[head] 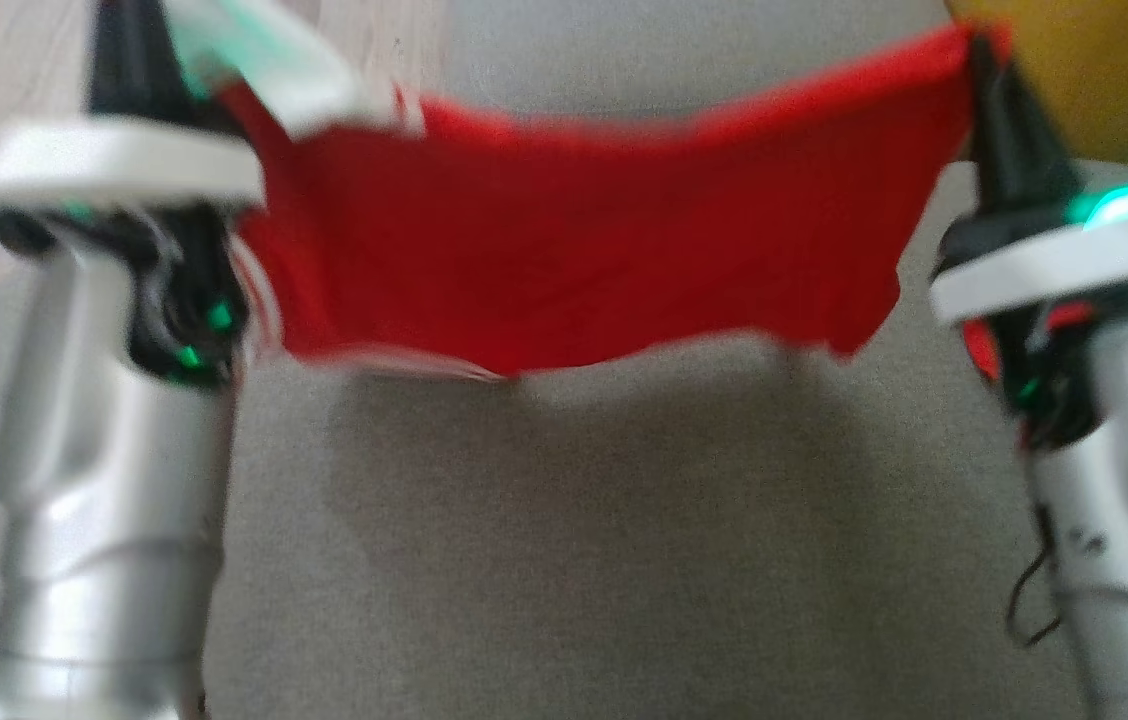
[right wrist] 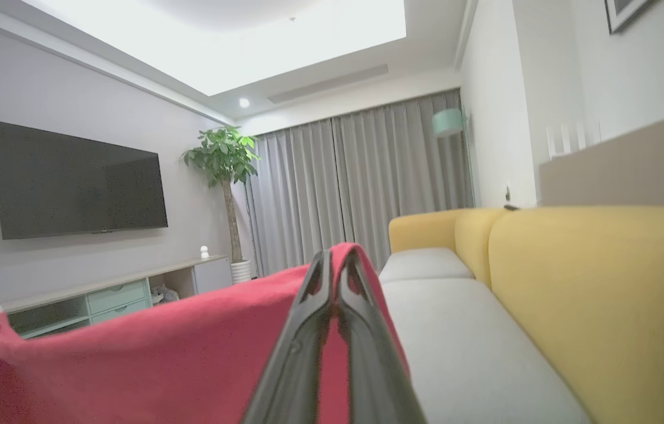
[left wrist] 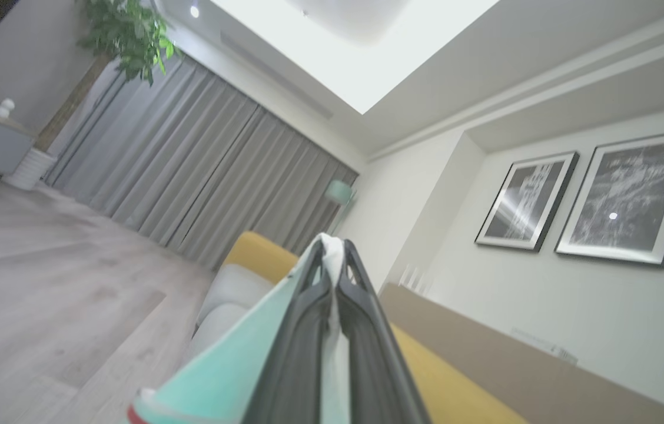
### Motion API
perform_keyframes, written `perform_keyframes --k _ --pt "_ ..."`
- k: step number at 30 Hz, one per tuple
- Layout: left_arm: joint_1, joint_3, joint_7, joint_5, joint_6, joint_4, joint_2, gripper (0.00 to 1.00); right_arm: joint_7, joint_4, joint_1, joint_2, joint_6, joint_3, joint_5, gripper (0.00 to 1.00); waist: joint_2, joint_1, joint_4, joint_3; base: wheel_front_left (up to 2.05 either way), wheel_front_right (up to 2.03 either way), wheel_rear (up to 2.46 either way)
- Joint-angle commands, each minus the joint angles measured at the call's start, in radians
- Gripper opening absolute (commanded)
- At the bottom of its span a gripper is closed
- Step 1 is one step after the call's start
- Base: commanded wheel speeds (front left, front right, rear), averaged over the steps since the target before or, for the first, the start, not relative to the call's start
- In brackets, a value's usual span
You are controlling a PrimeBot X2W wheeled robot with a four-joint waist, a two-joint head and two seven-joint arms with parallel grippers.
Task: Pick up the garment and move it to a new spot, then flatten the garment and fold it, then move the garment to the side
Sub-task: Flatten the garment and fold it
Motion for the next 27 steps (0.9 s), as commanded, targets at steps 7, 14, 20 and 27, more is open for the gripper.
perform_keyframes --k 7,14,20,27 --pt "-0.088 0.078 0.001 -0.025 0.065 -0.152 0.011 0.0 0.075 -0.156 -0.105 -0.106 -0.001 0.032 0.005 0.0 0.0 0.0 0.005 -0.043 0.0 0.0 0.0" --pt "0.034 0.089 0.083 -0.048 0.126 -0.378 0.032 0.0 0.155 -0.347 0.008 -0.162 -0.001 0.02 -0.047 0.0 0.0 0.0 0.011 -0.019 0.0 0.0 0.0" --pt "0.028 0.11 0.167 -0.067 0.169 -0.482 0.074 0.0 0.234 -0.449 0.051 -0.157 -0.001 -0.019 -0.078 0.0 0.0 0.0 0.013 0.036 0.0 0.0 0.0" --pt "-0.157 0.116 0.238 -0.079 0.17 -0.39 0.127 0.0 0.292 -0.397 -0.077 -0.141 -0.001 -0.026 -0.049 0.0 0.0 0.0 0.012 0.206 0.0 0.0 0.0"
